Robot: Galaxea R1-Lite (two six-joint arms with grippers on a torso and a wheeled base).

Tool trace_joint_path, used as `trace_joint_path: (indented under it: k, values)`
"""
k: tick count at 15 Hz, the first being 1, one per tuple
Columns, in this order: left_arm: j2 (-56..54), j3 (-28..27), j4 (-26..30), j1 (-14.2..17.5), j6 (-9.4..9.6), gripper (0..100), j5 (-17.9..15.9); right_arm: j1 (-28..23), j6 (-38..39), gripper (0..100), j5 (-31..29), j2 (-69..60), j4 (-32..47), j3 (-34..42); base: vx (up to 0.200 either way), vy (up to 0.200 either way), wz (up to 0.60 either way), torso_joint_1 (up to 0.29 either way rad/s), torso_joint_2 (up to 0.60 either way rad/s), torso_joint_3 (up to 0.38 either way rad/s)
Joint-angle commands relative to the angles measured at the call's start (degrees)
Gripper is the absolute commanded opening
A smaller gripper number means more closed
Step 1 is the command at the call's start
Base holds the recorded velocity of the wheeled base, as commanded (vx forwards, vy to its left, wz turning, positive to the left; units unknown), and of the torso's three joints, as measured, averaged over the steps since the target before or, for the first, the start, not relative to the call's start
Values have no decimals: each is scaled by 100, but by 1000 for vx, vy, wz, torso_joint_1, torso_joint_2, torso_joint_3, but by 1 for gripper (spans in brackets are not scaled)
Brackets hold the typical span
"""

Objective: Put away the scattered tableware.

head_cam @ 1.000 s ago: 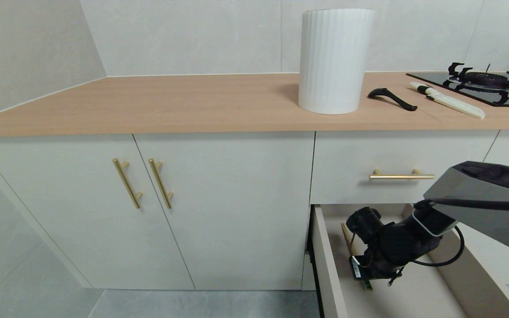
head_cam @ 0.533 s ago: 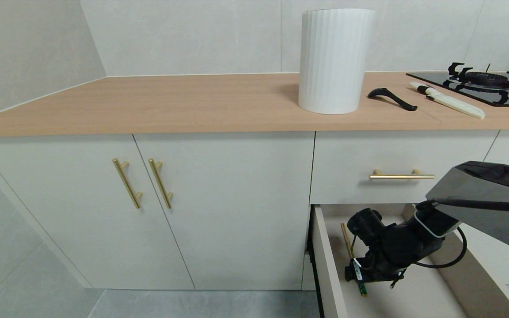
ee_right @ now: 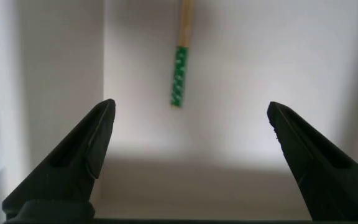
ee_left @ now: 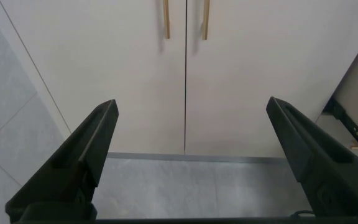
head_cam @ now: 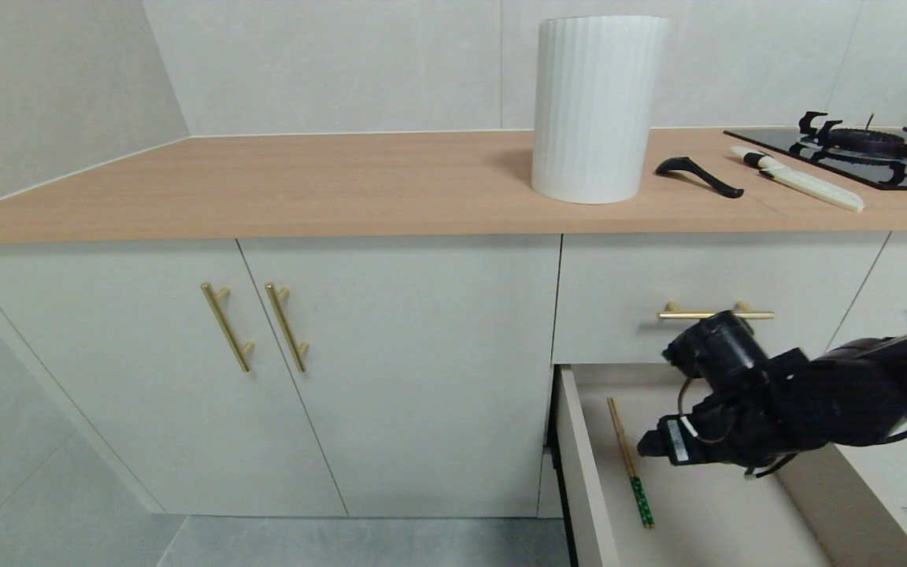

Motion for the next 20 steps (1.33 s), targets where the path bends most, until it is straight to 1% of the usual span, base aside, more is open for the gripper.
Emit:
trace_joint_path:
  k: [1,3,5,8,12,15,20]
  values:
    - [0,1,-1,0,-3,100,1,-429,-329,100,12,-1652,531,-84,0,0,0,0,0,0]
    - [0,1,-1,0,-3,100,1,-772,-672,100,12,-2136,583,-128,0,0,0,0,0,0]
    - [0,1,-1,0,-3,100,1,-1001,-918,100,47,-2303,583,-111,0,0,0,0,0,0]
    - [0,1,-1,0,-3,100,1,-1001,-935,100,196,-2435,583,-84,0,0,0,1,-17,-12]
    - [0,1,-1,0,-3,100,1,-1001,-1014,100,311,-2426,583,-49,0,0,0,27,-242,-298]
    - [0,1,-1,0,-3,100,1,-1001,-1023,100,354,-2408,566,-23,0,0,0,71,-544,-349]
    - [0,1,-1,0,-3,100,1,-1001,-1023,100,398,-2408,557,-23,0,0,0,135,-460,-328]
